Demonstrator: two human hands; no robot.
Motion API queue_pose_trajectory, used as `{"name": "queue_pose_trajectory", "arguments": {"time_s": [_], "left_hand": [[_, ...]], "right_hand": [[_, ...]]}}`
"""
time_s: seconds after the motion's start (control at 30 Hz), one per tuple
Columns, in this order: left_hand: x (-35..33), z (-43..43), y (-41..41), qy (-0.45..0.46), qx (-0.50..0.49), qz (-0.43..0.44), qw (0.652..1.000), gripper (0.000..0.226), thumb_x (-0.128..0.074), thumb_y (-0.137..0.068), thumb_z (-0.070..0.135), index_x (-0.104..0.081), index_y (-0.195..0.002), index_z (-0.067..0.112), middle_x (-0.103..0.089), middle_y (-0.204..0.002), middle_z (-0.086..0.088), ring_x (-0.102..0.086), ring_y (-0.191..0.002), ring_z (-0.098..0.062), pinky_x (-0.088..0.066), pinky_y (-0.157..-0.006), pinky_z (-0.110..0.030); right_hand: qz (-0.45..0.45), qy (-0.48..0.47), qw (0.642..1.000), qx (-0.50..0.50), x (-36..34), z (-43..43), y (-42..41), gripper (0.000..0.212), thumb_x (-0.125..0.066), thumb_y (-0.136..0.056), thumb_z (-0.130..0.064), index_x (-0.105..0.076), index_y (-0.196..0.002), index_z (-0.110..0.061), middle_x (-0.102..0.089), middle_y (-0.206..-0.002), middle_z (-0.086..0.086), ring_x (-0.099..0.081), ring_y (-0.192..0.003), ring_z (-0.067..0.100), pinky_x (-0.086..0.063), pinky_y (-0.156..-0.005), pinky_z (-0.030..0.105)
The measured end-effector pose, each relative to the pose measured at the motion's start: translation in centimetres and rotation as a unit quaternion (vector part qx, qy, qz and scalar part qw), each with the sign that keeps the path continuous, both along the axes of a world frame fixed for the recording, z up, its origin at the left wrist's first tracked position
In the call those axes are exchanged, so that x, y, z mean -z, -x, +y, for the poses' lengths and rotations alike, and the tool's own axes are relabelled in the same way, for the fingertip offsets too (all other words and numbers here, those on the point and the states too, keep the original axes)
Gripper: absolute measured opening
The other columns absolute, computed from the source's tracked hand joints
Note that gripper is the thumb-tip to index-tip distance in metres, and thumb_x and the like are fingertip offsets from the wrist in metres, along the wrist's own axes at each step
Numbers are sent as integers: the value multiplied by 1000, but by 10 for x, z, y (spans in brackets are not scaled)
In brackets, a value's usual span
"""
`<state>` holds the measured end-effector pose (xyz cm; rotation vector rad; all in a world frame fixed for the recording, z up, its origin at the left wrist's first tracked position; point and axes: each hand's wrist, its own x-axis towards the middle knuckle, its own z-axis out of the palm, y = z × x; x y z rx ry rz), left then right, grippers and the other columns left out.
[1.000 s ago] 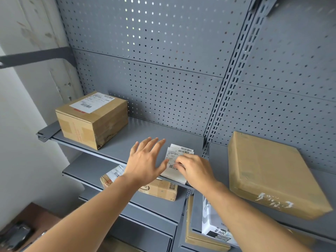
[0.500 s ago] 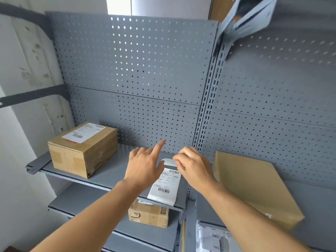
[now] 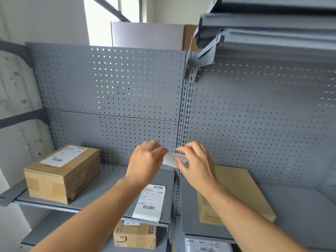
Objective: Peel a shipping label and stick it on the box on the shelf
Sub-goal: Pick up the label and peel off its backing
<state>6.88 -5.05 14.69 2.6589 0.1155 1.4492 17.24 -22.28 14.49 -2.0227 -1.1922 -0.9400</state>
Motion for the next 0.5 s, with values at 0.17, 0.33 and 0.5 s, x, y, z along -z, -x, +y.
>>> {"name": "queue_pose_trajectory", "arguments": {"time_s": [0.17, 0.33, 0.5], "left_hand": [[0, -8, -7, 28, 41, -36, 998, 21, -61, -90, 14, -79, -100, 20, -66, -88, 2, -63, -64, -25, -54, -51, -36], [11, -16, -11, 2, 50, -44, 998, 28, -53, -92, 14, -79, -102, 19, -66, -87, -1, -57, -58, -27, -51, -47, -37], [21, -17, -8, -23, 43, -42, 998, 28, -56, -90, 12, -81, -100, 21, -67, -85, 0, -58, -60, -25, -49, -49, -33]], "right_hand": [[408, -123, 905, 2, 4, -10, 8, 34, -52, -100, -38, -54, -131, -24, -65, -106, -1, -62, -86, 13, -49, -77, 34], [676, -275, 663, -169, 5, -15, 17, 43, -41, -105, -47, -63, -119, -13, -78, -103, 14, -73, -85, 23, -55, -66, 34], [713, -309, 589, -223, -1, -24, 18, 60, -47, -98, -59, -69, -117, -7, -78, -109, 14, -74, -89, 24, -55, -71, 35]]}}
